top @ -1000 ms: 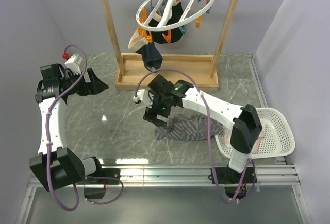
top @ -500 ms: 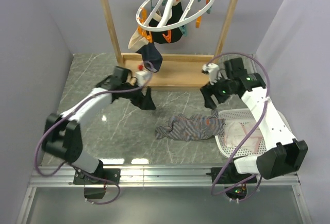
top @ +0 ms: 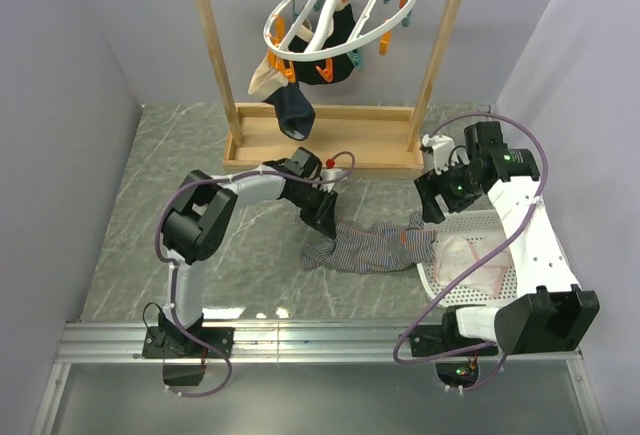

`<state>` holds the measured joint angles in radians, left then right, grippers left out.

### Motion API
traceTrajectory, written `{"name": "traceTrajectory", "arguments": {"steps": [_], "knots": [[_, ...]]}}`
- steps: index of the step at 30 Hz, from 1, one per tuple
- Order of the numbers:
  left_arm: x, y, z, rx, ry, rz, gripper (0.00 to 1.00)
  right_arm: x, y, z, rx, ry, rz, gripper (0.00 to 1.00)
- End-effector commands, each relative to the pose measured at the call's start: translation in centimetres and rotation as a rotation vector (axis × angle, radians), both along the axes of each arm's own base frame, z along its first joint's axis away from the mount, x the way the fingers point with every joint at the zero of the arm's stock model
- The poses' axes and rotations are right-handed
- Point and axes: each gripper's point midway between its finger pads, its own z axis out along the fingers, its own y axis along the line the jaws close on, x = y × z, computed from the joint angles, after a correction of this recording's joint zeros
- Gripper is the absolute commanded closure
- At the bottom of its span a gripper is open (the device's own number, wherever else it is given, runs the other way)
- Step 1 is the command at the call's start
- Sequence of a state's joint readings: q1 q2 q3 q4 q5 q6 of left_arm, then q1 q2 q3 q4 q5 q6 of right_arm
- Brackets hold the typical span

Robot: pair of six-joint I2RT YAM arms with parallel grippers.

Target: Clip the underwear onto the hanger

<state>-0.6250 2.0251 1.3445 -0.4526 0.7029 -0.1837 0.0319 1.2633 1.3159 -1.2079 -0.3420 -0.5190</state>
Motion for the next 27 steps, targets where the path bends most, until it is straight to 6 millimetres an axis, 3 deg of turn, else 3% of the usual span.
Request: {"name": "traceTrajectory", "arguments": {"steps": [1, 2, 4, 5, 7, 8, 10, 11, 13, 17, 21, 24, 27], "knots": [[1.4, -1.3, 3.0, -0.082, -0.021, 0.01, 0.78, 0.2, 0.4, 0.7, 0.024, 0.001, 0.005, 0.14], [1.5, -0.9, 4.2, -0.099, -0.039, 0.017, 0.89, 0.4, 0.5, 0.7, 0.031, 0.01, 0.007, 0.14], [1.9, 1.0, 4.7, -0.1, -0.055, 0.05, 0.96, 0.9, 0.8, 1.3, 0.046, -0.002, 0.014, 0.15], [2.1, 1.9, 6.2, -0.11, -0.099, 0.065, 0.97, 1.3, 0.9, 1.2, 0.054, 0.003, 0.014, 0.15], [2.2, 4.8, 6.0, -0.071, -0.122, 0.093, 0.98, 1.6, 1.5, 1.5, 0.079, 0.006, 0.02, 0.15], [2.1, 5.8, 7.0, -0.071, -0.154, 0.1, 0.98, 2.0, 1.7, 1.3, 0.089, 0.014, 0.023, 0.16], [1.5, 8.5, 6.2, -0.009, -0.149, 0.11, 0.99, 2.5, 2.5, 1.3, 0.113, 0.018, 0.031, 0.16], [1.3, 9.3, 6.8, -0.004, -0.169, 0.119, 0.99, 3.0, 2.7, 1.1, 0.123, 0.023, 0.034, 0.17], [0.6, 11.5, 5.5, 0.053, -0.151, 0.144, 0.99, 3.4, 3.8, 1.0, 0.147, 0.033, 0.05, 0.18], [0.4, 13.9, 4.3, 0.119, -0.183, 0.146, 0.95, 5.1, 6.6, -0.6, 0.184, 0.055, 0.088, 0.23], [1.7, 16.9, 4.2, 0.139, -0.194, 0.242, 0.9, 5.6, 9.2, -2.6, 0.222, 0.119, 0.088, 0.27], [2.0, 18.7, 4.2, 0.172, -0.258, 0.254, 0.86, 5.6, 9.8, -4.4, 0.246, 0.193, 0.069, 0.32], [1.6, 19.2, 3.9, 0.186, -0.282, 0.238, 0.84, 5.0, 10.1, -6.3, 0.252, 0.264, 0.063, 0.36]]}}
